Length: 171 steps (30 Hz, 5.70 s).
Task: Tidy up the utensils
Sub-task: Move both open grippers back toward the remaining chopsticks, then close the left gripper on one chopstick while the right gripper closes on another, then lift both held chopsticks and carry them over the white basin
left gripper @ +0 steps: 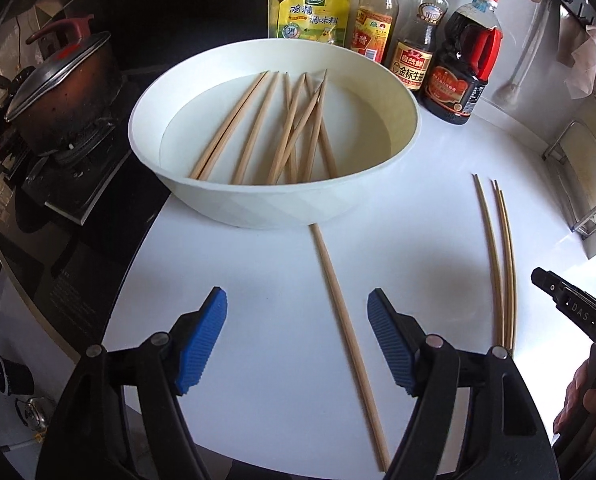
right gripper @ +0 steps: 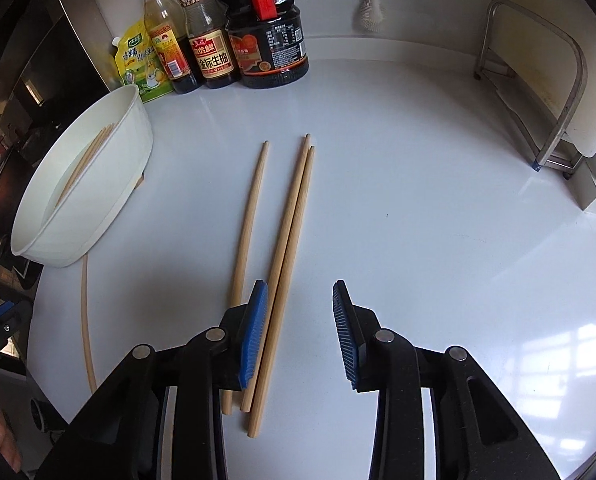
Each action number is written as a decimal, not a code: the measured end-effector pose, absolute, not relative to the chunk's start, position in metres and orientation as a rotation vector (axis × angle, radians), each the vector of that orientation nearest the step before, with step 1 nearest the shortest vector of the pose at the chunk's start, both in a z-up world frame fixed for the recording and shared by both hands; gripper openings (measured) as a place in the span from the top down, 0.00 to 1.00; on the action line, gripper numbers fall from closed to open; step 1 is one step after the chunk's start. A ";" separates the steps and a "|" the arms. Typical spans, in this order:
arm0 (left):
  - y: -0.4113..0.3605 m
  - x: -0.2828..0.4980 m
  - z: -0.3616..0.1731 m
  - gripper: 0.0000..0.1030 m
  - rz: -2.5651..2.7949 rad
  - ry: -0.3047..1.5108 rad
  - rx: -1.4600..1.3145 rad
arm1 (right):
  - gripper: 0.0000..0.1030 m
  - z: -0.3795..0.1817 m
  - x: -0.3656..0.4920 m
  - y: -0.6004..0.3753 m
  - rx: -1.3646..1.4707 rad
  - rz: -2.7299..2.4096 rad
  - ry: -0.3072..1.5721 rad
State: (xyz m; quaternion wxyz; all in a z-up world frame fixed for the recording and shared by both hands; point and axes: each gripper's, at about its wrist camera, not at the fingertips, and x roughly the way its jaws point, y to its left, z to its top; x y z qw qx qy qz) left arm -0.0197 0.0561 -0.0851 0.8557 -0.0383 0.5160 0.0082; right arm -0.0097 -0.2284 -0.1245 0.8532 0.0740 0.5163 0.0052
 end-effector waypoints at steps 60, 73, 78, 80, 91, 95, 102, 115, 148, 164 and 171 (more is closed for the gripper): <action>0.023 -0.032 -0.147 0.27 0.068 1.145 -0.044 | 0.68 -0.150 -0.002 -0.212 0.012 0.006 1.087; 0.007 -0.033 -0.142 0.63 0.034 1.128 0.013 | 0.70 -0.152 -0.003 -0.210 -0.007 -0.012 1.082; 0.000 -0.029 -0.141 0.91 0.000 1.136 0.040 | 0.92 -0.151 -0.005 -0.211 -0.004 0.000 1.087; 0.000 -0.028 -0.141 0.93 -0.008 1.137 0.037 | 0.93 -0.151 -0.005 -0.213 0.010 0.006 1.091; -0.001 -0.022 -0.139 0.93 -0.055 1.166 0.044 | 0.94 -0.144 -0.006 -0.221 0.097 0.016 1.104; -0.008 -0.018 -0.134 0.93 -0.073 1.159 0.065 | 0.94 -0.139 -0.010 -0.225 0.121 0.011 1.100; -0.019 -0.020 -0.127 0.93 -0.108 1.154 0.101 | 0.94 -0.129 -0.019 -0.234 0.145 -0.014 1.085; -0.041 -0.014 -0.090 0.93 -0.215 1.096 0.149 | 0.94 -0.100 -0.038 -0.259 0.214 -0.087 1.040; 0.012 0.043 0.041 0.93 -0.427 0.864 0.133 | 0.94 -0.006 0.003 -0.193 0.244 -0.084 0.868; 0.111 0.098 0.045 0.93 -0.318 0.845 0.076 | 0.94 -0.003 0.075 -0.074 0.180 0.088 0.883; 0.123 0.121 0.032 0.93 -0.307 0.872 0.091 | 0.94 -0.014 0.099 -0.041 0.159 0.139 0.909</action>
